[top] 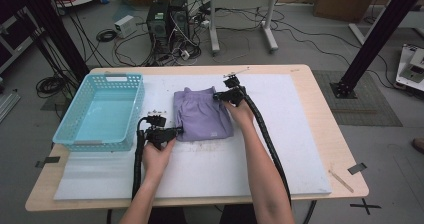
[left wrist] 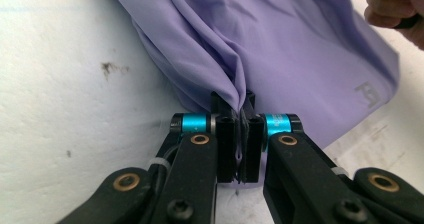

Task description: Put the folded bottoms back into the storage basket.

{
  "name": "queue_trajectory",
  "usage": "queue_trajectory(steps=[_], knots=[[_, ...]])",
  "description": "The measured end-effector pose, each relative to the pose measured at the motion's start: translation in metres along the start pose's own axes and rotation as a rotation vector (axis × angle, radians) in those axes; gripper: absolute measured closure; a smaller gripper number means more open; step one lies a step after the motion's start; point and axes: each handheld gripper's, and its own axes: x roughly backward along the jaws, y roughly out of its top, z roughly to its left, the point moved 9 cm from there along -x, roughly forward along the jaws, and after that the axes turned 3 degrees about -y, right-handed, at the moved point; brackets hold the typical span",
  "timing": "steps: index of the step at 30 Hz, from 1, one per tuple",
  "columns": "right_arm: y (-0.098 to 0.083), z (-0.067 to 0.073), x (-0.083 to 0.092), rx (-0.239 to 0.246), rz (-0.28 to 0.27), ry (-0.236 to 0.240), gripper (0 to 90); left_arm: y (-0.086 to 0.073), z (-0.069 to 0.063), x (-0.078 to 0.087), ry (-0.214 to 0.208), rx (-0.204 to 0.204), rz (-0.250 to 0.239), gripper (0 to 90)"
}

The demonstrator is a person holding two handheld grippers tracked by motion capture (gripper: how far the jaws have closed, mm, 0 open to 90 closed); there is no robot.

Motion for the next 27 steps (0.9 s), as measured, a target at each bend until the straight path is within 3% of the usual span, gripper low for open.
queue_trajectory(steps=[6,13,27], knots=[[0.009,0.007,0.015,0.028,-0.050,-0.012,80.3,0.002,-0.001,0.007,-0.005,-0.013,-0.012,88.2],[0.012,0.011,0.030,0.043,-0.068,-0.026,80.3,0.011,-0.011,0.018,-0.012,-0.051,-0.026,88.4],[0.025,0.027,0.057,0.080,-0.120,-0.029,80.3,0.024,-0.018,0.039,-0.013,-0.062,-0.058,88.4]])
